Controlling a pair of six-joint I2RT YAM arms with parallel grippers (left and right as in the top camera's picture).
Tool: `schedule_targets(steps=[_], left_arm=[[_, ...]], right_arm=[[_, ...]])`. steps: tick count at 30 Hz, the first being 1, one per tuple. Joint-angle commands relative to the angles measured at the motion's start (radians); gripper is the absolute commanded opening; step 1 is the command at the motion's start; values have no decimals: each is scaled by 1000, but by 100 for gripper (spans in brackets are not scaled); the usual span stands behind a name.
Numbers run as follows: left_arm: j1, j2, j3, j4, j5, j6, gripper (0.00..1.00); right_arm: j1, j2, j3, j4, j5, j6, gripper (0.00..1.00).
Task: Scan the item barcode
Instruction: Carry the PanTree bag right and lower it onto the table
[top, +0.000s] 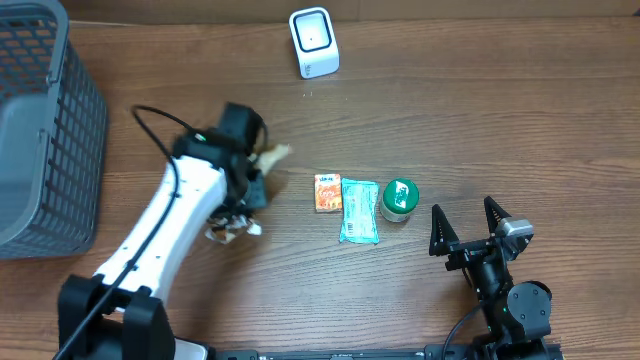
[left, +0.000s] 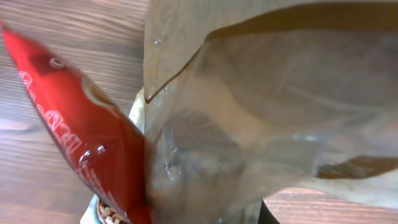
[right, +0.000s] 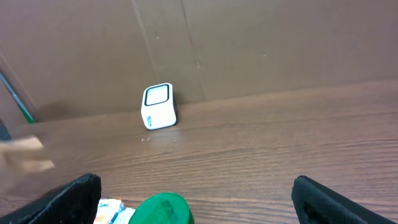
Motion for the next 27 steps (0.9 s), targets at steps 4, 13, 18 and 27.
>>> schedule_targets(steps=[4,13,18,27], left_arm=[[-60,-14,-142,151,-20,-88,4],[-64,-13,-203,196,-55,-102,4],[-64,-13,-252,256,-45,-101,49],[-61,-14,-141,204,-44,-85,92]], right_arm=[[-5,-7,-11,5,9,-3,100],[-5,-7,-11,5,10,-3,100],[-5,-7,-11,5,9,-3,100],[-5,-7,-11,5,9,-3,100]])
